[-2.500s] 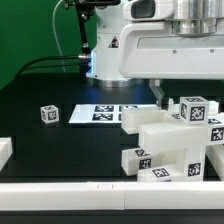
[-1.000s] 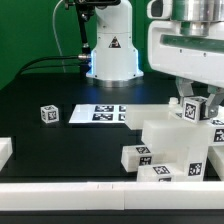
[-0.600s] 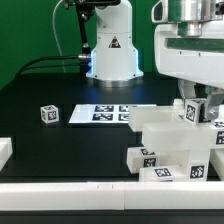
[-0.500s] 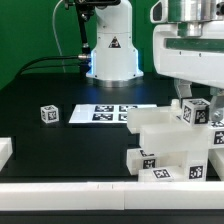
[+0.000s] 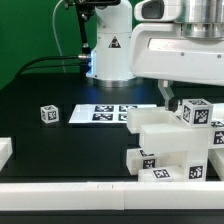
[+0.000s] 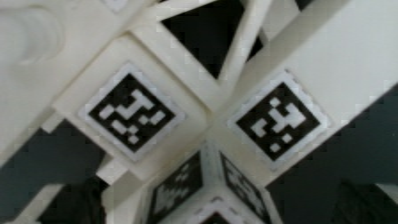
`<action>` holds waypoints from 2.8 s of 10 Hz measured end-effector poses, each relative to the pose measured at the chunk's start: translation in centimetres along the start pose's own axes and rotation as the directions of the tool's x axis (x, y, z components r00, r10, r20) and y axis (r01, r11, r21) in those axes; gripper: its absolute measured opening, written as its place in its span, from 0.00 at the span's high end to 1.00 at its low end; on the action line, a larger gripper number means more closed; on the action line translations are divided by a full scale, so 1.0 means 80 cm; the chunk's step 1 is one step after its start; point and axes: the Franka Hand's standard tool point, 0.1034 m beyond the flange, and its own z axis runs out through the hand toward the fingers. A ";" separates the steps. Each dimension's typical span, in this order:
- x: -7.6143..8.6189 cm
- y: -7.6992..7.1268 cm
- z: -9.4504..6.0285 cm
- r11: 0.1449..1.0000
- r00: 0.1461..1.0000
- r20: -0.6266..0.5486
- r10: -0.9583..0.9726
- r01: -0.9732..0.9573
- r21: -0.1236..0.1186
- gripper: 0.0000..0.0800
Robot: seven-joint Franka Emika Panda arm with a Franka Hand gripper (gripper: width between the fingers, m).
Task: Assemble chair
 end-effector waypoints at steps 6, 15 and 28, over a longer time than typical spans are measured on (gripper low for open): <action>0.006 0.004 0.000 0.930 0.930 -0.019 -0.368 0.367 -0.026 0.38; 0.007 0.007 0.001 0.912 0.912 -0.032 0.409 -0.409 -0.003 0.65; 0.009 0.002 0.000 0.999 0.999 -0.026 -0.044 0.044 0.016 0.19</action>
Offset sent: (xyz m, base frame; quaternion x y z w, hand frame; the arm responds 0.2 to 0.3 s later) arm 0.0037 -0.0027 0.0008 -0.0100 0.0367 -0.4017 0.9150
